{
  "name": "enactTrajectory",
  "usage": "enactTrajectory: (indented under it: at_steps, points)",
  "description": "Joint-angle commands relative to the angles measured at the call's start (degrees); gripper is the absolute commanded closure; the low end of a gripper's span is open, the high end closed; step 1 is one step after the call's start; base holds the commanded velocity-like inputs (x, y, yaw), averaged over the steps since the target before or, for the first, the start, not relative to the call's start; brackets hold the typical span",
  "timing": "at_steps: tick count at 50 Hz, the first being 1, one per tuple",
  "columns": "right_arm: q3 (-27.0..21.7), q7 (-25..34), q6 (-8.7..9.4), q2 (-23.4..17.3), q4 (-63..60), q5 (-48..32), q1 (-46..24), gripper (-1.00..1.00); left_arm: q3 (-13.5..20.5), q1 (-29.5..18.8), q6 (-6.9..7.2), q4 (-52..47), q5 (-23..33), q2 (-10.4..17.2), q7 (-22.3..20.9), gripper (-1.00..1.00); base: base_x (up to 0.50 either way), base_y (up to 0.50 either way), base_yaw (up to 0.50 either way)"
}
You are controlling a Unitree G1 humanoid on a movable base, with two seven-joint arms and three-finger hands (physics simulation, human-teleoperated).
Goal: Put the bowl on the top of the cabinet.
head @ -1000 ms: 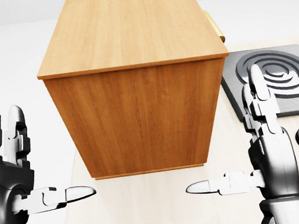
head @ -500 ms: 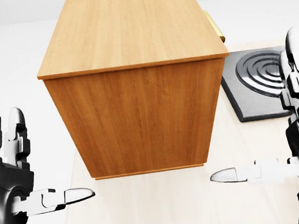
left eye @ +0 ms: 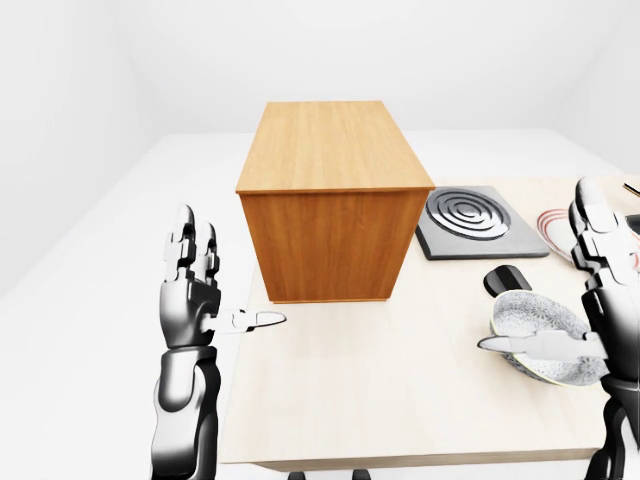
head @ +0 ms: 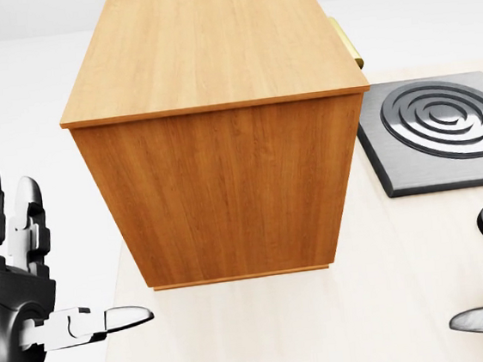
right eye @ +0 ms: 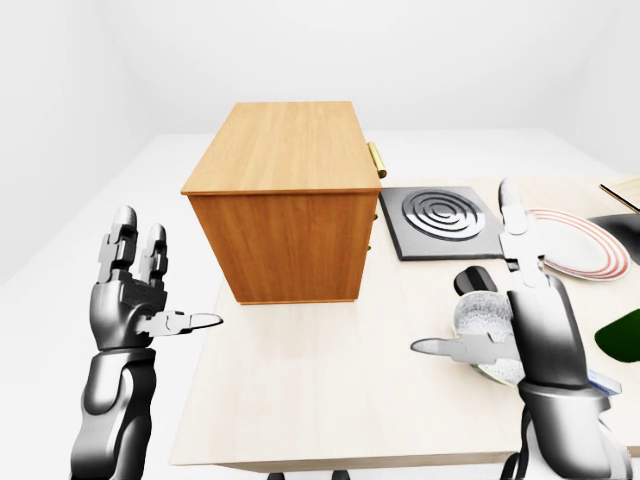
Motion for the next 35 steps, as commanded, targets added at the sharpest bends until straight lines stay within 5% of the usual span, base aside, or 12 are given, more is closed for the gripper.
enactTrajectory:
  at_steps: [1,5,7,10,25,35]
  points:
    - [-10.39,9.29,-2.16,-0.56,-2.07,-2.38,1.63,-1.00,-0.04,0.16,0.00,-0.27,0.15,-0.01,0.05,-1.00,0.00,0.00,0.00]
    - [-17.35,15.57,-5.13,-2.04,-2.22,-2.56,2.79,-1.00,0.03,-0.01,0.00,0.17,0.20,0.01,0.00,-1.00,0.00,0.00,0.00]
    - [-18.76,15.62,-7.60,-1.39,-1.66,-3.07,3.53,-1.00,-0.07,-0.01,0.00,0.19,0.19,0.01,-0.07,-1.00,0.00,0.00,0.00]
    - [-19.06,15.62,-8.60,-0.30,0.25,-4.95,4.93,-1.00,0.02,-0.02,0.00,0.47,0.22,0.01,-0.06,-1.00,0.00,0.00,0.00]
    - [-20.26,15.62,-8.60,3.55,9.07,-11.18,8.93,-1.00,-0.22,-0.05,0.00,0.99,0.51,-0.04,0.02,-1.00,0.00,0.00,0.00]
    - [-21.98,15.62,-8.60,2.34,13.38,-12.83,9.09,-1.00,-0.08,-0.45,0.00,1.87,0.53,0.06,0.10,-1.00,0.00,0.00,0.00]
